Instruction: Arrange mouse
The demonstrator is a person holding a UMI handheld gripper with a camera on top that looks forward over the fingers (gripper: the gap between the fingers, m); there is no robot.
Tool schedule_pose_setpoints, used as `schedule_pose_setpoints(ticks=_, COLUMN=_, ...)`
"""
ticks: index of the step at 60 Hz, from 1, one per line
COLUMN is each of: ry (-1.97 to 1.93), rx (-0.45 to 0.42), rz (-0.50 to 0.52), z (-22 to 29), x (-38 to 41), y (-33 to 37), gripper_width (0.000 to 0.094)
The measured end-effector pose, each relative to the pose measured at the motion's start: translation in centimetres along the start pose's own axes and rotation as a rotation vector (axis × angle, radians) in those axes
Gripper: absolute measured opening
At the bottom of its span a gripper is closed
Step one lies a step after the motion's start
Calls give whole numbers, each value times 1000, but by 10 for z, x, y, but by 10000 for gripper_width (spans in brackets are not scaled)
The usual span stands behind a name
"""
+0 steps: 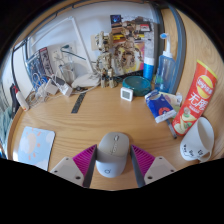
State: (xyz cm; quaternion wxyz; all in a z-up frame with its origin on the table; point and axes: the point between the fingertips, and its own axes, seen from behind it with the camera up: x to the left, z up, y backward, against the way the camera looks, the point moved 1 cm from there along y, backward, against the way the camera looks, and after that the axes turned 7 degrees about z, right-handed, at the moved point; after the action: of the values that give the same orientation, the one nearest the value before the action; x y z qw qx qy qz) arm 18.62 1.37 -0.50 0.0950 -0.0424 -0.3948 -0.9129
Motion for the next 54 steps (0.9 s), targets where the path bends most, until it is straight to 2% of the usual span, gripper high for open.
schedule_pose_setpoints(ticks=2, ry=4, rx=1, rz=-3, z=1, x=-1, y=-1, gripper_width=595)
schedule_pose_setpoints(ticks=12, ry=19, rx=-3, rz=19, z=3, x=6, y=-5, gripper_width=515)
schedule_pose_setpoints(ticks=17, ry=41, rx=13, rz=33, z=1, x=11, y=-6, gripper_width=446)
schedule_pose_setpoints(ticks=25, ry=9, rx=26, rz=-6, z=-1, x=13, y=-5, gripper_width=338)
schedule_pose_setpoints(ticks=40, ry=-14, rx=54, rz=-69, z=2, x=30, y=-3, gripper_width=312)
schedule_pose_setpoints(ticks=46, ry=1, rx=-7, rz=-99, z=41, x=41, y=18, gripper_width=312)
schedule_pose_setpoints(ticks=54, ry=32, rx=-196, rz=-112, z=142, x=75, y=75, gripper_width=312)
